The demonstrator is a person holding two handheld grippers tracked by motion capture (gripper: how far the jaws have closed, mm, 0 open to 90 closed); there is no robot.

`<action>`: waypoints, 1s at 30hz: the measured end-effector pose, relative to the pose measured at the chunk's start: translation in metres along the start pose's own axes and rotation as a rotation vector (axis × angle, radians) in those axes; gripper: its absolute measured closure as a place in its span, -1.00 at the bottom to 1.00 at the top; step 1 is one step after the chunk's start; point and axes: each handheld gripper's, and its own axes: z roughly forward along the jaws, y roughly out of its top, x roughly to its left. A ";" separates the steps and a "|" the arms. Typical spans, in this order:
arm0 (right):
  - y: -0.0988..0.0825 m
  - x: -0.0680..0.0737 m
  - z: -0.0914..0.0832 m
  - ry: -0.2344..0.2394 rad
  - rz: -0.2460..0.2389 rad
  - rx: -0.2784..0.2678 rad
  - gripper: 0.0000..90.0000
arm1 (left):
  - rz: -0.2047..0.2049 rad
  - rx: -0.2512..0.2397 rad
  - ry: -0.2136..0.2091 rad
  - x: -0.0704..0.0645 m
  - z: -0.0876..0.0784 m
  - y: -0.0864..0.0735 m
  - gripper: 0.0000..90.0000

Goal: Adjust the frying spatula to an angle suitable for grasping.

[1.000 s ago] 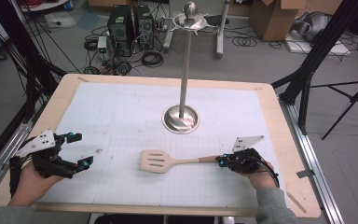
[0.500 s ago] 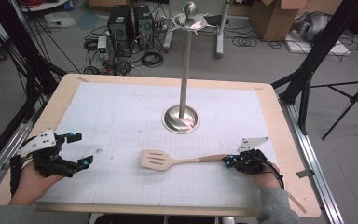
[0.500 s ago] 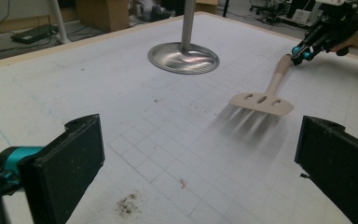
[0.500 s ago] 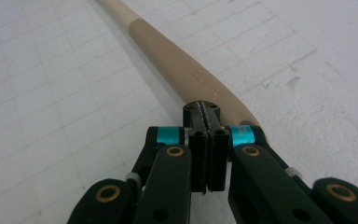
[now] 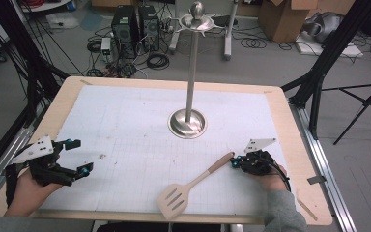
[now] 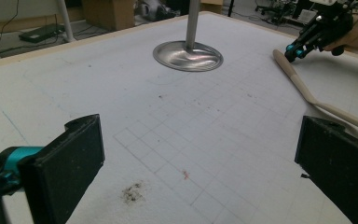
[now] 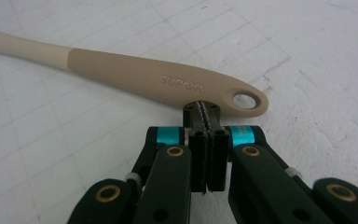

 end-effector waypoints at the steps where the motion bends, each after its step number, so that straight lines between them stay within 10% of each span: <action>1: 0.001 -0.001 0.000 -0.001 -0.002 0.000 1.00 | 0.000 0.002 0.000 0.000 -0.001 0.000 -0.96; 30: 0.024 -0.006 0.015 -0.052 0.025 -0.100 1.00 | -0.015 0.007 0.054 -0.003 -0.023 -0.009 -0.96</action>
